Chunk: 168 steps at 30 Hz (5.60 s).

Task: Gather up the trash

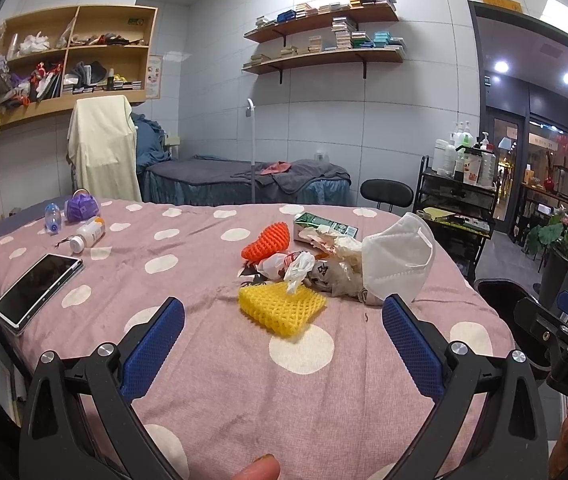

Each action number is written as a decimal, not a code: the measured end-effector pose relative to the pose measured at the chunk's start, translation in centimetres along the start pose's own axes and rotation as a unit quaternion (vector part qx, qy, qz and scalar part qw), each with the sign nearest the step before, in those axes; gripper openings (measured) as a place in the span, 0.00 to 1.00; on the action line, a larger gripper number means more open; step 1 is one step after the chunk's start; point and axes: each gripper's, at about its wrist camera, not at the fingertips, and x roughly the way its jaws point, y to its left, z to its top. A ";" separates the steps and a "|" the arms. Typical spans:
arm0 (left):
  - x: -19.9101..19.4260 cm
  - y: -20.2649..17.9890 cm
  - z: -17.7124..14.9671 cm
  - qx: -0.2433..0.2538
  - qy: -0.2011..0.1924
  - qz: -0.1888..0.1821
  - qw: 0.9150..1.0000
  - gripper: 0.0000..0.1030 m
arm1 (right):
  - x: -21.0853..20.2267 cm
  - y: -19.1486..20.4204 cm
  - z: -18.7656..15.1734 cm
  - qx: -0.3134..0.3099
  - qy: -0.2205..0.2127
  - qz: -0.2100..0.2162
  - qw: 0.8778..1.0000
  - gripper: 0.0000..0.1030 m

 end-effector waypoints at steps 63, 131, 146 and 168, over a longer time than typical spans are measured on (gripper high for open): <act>16.1 3.3 -0.1 0.018 0.215 -0.118 0.969 0.31 | 20.2 3.4 5.1 -0.053 0.176 0.159 0.970 0.06; 14.2 -29.8 2.5 0.155 0.223 -0.438 0.857 0.19 | 9.8 -26.4 -1.7 0.198 0.147 -0.213 0.945 0.77; 16.0 -35.0 0.9 0.207 0.264 -0.425 0.841 0.21 | 5.0 -29.0 -1.5 0.225 0.116 -0.268 0.930 0.82; 15.1 -34.0 1.4 0.249 0.212 -0.392 0.860 0.94 | 4.7 -29.2 -1.0 0.232 0.112 -0.276 0.926 0.86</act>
